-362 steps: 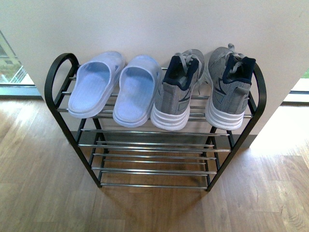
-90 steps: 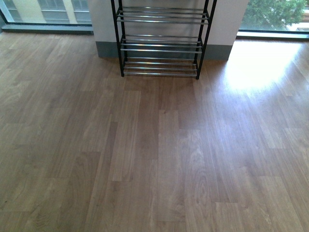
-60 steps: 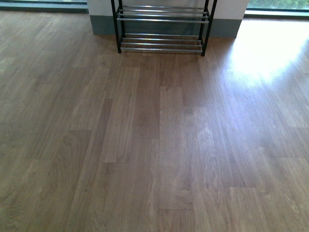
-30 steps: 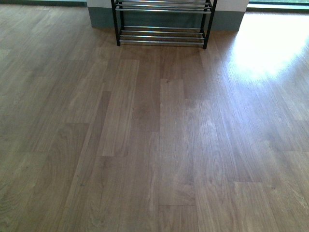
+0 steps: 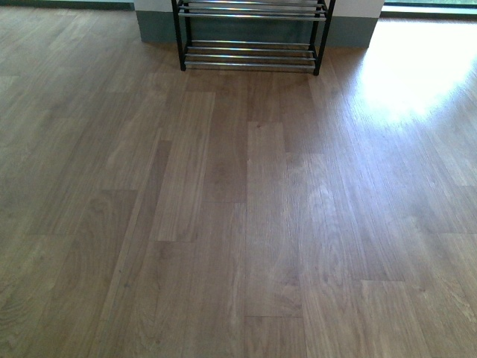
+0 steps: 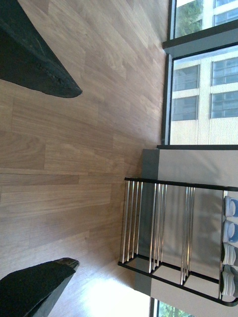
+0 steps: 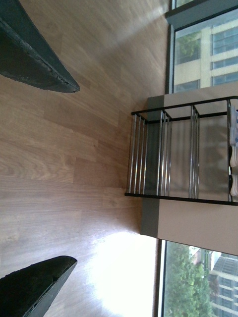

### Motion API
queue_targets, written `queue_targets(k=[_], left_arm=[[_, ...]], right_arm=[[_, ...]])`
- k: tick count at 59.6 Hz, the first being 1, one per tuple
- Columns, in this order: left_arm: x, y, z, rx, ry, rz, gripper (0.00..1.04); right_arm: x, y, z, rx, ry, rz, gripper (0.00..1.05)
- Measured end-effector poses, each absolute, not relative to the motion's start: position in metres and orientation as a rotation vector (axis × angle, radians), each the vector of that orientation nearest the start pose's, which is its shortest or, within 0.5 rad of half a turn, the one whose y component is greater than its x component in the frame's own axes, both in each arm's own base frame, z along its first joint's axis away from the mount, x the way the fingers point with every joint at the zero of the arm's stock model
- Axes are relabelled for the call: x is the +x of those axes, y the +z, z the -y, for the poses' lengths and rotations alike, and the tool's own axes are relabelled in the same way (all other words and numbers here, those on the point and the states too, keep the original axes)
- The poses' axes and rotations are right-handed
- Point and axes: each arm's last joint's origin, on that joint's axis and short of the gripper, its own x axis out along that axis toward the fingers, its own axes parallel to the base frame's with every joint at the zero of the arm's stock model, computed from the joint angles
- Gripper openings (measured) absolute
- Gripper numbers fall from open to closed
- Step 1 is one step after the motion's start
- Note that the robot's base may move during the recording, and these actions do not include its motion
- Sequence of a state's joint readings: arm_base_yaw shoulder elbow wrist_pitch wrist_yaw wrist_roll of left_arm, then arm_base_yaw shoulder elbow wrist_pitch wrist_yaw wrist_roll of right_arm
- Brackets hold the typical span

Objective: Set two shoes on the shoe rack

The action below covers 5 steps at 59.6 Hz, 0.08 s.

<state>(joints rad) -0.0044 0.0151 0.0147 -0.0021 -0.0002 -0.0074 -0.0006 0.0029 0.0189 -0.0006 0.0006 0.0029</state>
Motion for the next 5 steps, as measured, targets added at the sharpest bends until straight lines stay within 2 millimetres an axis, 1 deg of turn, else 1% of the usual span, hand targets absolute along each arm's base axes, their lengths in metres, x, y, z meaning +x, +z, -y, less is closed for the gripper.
queue_targets(k=[5], left_arm=[[0.0978,0.1671,0.0004,-0.007,-0.004,-0.002,0.95]], right_arm=[[0.0967,0.1697,0.0001,0.003,-0.001,0.015,0.95]])
